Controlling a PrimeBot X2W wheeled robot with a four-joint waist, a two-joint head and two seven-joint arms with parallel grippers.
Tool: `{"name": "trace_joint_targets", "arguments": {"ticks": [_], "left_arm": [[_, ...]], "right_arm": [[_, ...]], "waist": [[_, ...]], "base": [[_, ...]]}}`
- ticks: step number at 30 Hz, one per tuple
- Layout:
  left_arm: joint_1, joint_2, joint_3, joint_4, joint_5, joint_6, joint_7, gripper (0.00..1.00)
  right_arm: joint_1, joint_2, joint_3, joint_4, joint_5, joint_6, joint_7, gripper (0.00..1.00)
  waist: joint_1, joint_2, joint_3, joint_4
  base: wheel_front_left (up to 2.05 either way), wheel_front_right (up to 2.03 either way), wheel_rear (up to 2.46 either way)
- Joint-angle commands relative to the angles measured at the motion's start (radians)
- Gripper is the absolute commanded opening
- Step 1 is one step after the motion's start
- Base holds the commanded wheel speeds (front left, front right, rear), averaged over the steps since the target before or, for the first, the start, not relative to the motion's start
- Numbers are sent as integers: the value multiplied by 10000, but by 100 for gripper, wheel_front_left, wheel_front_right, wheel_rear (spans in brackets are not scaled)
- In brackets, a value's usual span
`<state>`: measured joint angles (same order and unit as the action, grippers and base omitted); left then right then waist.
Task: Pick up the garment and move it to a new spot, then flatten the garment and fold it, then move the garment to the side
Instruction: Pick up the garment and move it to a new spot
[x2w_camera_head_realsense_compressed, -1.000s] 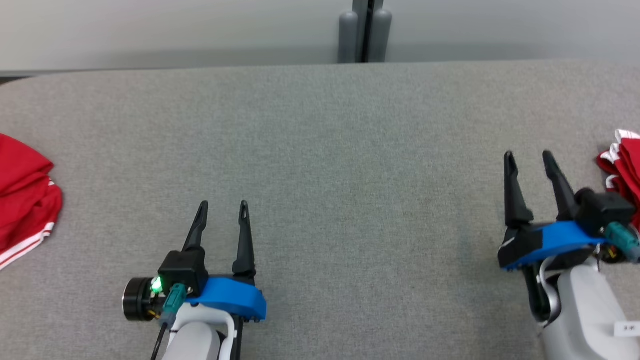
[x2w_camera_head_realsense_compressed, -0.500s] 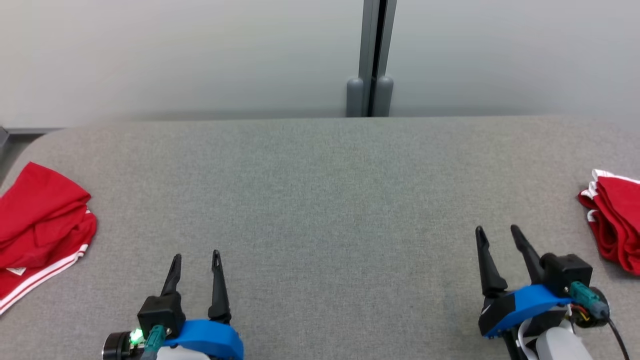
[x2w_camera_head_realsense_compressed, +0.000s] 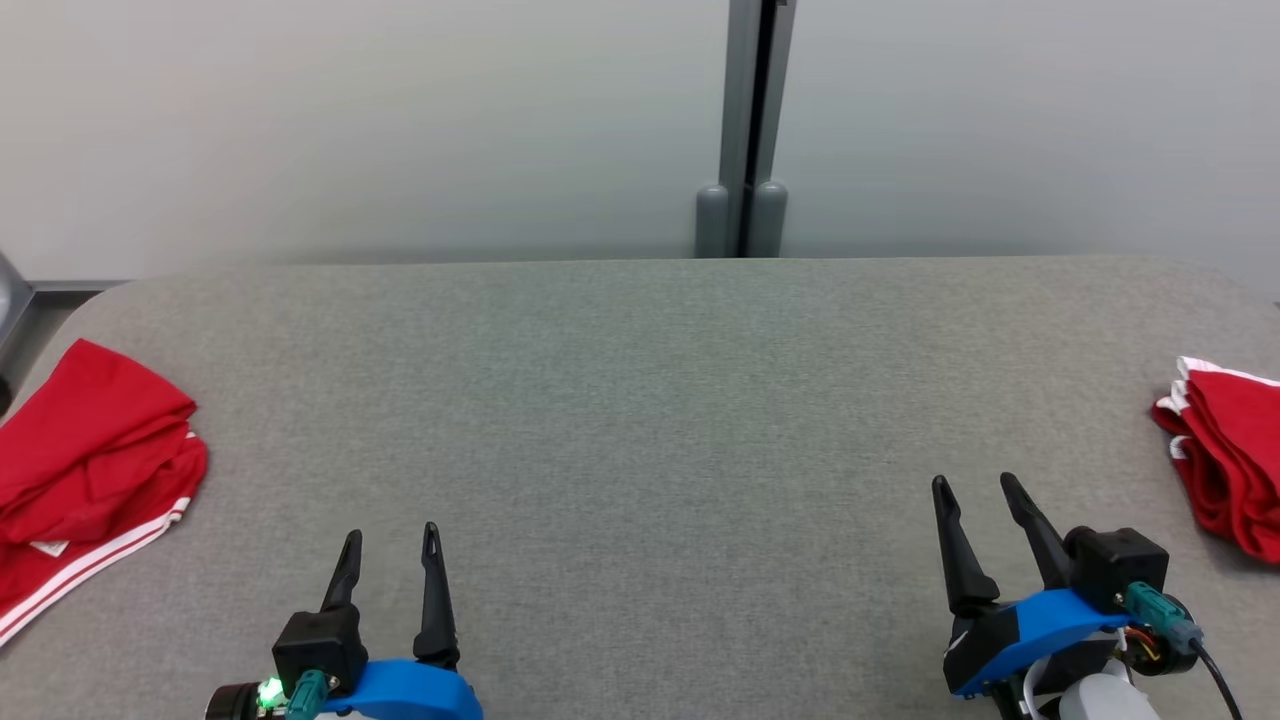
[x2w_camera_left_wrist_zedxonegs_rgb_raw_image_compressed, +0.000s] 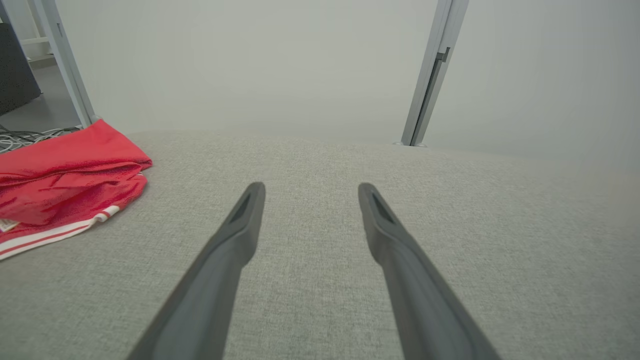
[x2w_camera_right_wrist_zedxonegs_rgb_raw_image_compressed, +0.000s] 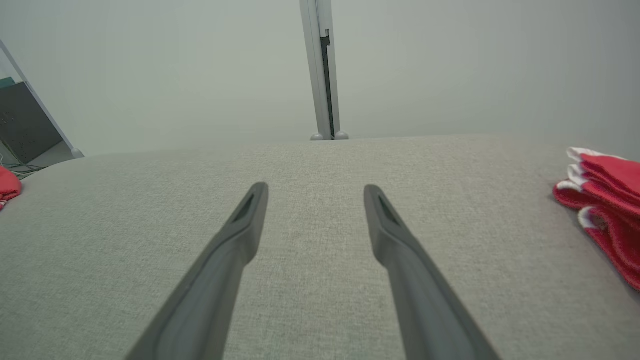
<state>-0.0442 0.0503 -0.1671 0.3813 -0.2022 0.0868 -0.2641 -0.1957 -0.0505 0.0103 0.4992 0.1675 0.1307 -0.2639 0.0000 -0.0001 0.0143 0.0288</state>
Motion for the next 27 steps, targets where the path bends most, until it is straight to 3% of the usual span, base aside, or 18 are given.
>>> {"name": "trace_joint_targets", "arguments": {"ticks": [1, 7, 19, 27], "left_arm": [[-94, 1, 39, -19, 37, -10, -4, 100], [-248, 7, 76, -57, -11, 115, -4, 100], [15, -10, 593, -200, 2, 254, -6, 100], [329, -5, 799, -296, -164, 311, -4, 100]], "right_arm": [[180, -14, 17, -36, 33, 1, -5, 100], [91, -11, 400, -156, 116, 1, -5, 100], [-41, -16, 922, -227, 210, 1, -5, 100], [-52, -22, 1206, -198, 141, 1, -5, 100]], "waist": [[0, 1, 65, 113], [0, 1, 331, 1005], [0, 1, 564, 3659], [0, 1, 631, 4804]], "base": [[0, 0, 0], [0, 0, 0], [0, 0, 0], [0, 0, 0]]}}
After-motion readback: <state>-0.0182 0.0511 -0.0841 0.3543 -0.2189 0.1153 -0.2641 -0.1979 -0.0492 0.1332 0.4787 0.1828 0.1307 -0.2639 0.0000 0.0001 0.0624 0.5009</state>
